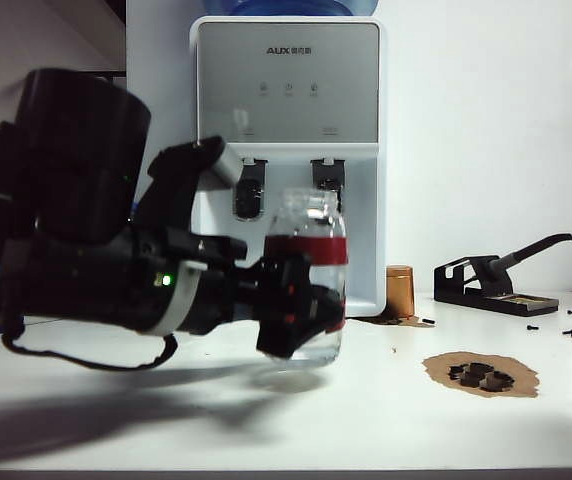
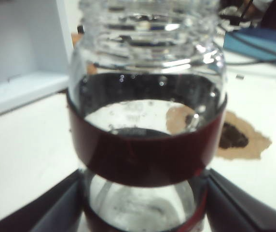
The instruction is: Pick up the water bottle with two loops of red belts, then reach the front water dispenser and gently press the gray-black baffle horizontally to get a little water.
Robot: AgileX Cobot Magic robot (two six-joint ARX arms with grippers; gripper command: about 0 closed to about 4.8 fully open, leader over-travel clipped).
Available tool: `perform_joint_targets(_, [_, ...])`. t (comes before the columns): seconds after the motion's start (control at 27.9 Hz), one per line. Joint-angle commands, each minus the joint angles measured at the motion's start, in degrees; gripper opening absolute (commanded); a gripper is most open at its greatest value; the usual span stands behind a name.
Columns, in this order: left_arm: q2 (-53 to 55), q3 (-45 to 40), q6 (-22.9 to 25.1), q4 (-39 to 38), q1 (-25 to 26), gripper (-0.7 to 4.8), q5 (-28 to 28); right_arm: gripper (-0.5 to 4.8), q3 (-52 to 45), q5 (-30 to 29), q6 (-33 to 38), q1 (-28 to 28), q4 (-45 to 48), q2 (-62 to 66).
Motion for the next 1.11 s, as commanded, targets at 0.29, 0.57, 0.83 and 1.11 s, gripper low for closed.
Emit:
perform_joint_targets(0.29, [4.35, 0.28, 1.57, 1.88, 0.09, -0.05, -1.57, -0.02, -4.13, -0.63, 0.66, 0.04, 1.95, -7.21])
perform_joint_targets(0.57, [5.01, 0.24, 2.97, 3.52, 0.20, 0.25, -4.28, -0.02, -4.09, -0.90, 1.31, 0.02, 2.08, -11.85])
perform_joint_targets(0.83, [5.01, 0.26, 3.04, 6.27, 0.20, 4.12, -4.48, -0.02, -4.09, -6.05, 1.33, 0.31, 2.05, -11.87])
perform_joint_targets(1.11, [4.94, -0.02, 3.19, 7.10, 0.20, 4.79, -3.15, -0.02, -4.09, -6.23, 1.31, 0.46, 2.05, -11.87])
